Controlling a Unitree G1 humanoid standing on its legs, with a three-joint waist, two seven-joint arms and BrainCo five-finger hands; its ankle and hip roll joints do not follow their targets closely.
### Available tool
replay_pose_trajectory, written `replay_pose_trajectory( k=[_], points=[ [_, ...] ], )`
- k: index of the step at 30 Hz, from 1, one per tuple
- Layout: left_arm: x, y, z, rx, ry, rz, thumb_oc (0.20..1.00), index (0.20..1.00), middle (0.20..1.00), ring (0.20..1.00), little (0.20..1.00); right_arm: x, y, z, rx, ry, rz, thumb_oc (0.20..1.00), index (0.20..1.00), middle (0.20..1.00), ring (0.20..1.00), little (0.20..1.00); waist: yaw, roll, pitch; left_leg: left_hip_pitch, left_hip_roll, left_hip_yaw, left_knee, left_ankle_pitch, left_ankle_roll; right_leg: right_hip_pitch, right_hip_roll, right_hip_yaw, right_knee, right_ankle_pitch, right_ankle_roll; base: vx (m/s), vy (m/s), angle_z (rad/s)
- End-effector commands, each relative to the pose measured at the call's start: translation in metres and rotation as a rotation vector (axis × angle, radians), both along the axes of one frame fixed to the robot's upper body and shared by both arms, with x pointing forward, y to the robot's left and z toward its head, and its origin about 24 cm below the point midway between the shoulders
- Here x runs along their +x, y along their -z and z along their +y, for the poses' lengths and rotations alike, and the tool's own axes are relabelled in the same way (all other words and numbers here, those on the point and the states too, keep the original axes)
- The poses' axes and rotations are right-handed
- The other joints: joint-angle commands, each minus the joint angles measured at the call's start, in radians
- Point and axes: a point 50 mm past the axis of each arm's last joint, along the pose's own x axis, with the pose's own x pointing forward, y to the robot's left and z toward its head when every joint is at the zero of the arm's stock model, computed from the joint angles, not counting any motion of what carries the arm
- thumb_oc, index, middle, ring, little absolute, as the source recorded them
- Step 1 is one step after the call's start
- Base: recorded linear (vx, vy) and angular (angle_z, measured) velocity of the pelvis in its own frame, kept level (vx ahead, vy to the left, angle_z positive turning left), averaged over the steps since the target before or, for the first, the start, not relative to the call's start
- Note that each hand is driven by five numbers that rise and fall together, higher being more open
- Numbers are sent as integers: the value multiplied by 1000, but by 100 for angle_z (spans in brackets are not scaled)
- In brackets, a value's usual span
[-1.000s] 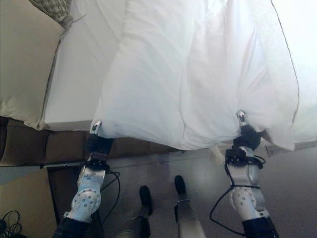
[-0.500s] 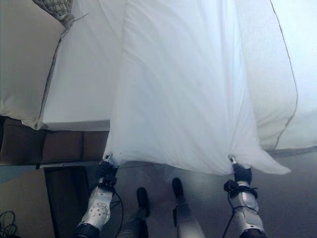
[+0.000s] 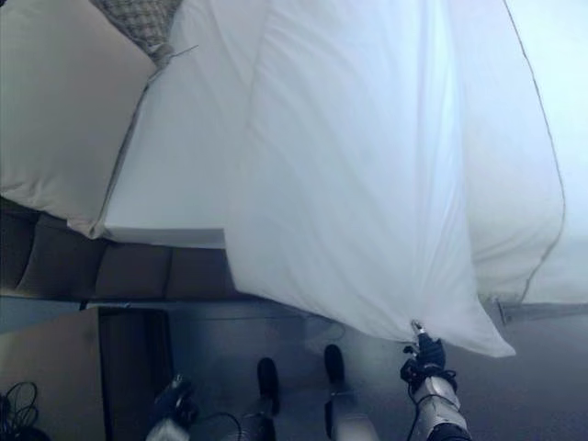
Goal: Make the bed
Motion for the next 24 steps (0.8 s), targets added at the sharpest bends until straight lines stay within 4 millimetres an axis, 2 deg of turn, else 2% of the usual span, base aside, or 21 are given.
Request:
replay_pose_trajectory(
  k=[1,5,8,12,13,17,18,20,24],
  points=[
    [10,-2,-8,-1,105,-16,1000,1000,1000,1000,1000,-80,50,19,25,-56,322,1000,1000,1000,1000,1000,-30,-5,-32,-63,-1,4,57,-12,-32,-2,-94,55,-100,80,126,0,0,0],
    [0,5,-14,-59,126,29,1000,1000,1000,1000,1000,-80,51,23,3,-94,339,1000,1000,1000,1000,1000,-30,1,-42,-49,1,2,43,-7,-37,8,-97,47,-109,81,127,15,-8,-1],
    [-4,9,-18,-56,259,64,1000,1000,1000,1000,1000,-77,50,23,-5,-107,333,1000,1000,1000,1000,1000,-33,4,-49,-36,2,3,37,-8,-37,18,-96,49,-110,79,127,21,-8,-2],
    [-2,7,-19,-47,298,48,1000,1000,1000,1000,1000,-77,50,23,-8,-109,331,1000,1000,1000,1000,1000,-34,4,-51,-33,2,2,36,-9,-37,19,-96,48,-109,78,127,0,0,0],
    [8,1,-17,-15,359,-3,1000,1000,1000,1000,1000,-78,50,24,-1,-103,322,1000,1000,1000,1000,1000,-36,4,-57,-29,3,1,31,-8,-39,23,-95,46,-109,76,127,0,0,0],
    [8,1,-17,-15,360,-3,1000,1000,1000,1000,1000,-78,50,24,-1,-103,322,1000,1000,1000,1000,1000,-35,4,-57,-29,3,1,31,-8,-39,23,-95,46,-109,76,127,0,0,0],
    [39,-19,-20,73,532,-150,1000,1000,1000,1000,1000,-74,47,22,-9,-96,292,1000,1000,1000,1000,1000,-38,4,-54,-31,2,-4,31,-9,-39,22,-94,44,-107,71,128,0,0,0],
    [59,-38,-24,116,629,-272,1000,1000,1000,1000,1000,-61,39,23,-17,-103,217,1000,1000,1000,1000,1000,-41,4,-52,-37,2,-5,37,-12,-40,18,-92,44,-103,69,128,0,0,0],
    [85,-63,-27,180,768,-413,1000,1000,1000,1000,1000,-26,11,31,-63,-168,21,1000,1000,1000,1000,1000,-52,-3,-46,-46,2,0,46,-16,-40,3,-84,54,-88,65,129,0,0,0]
  ],
)
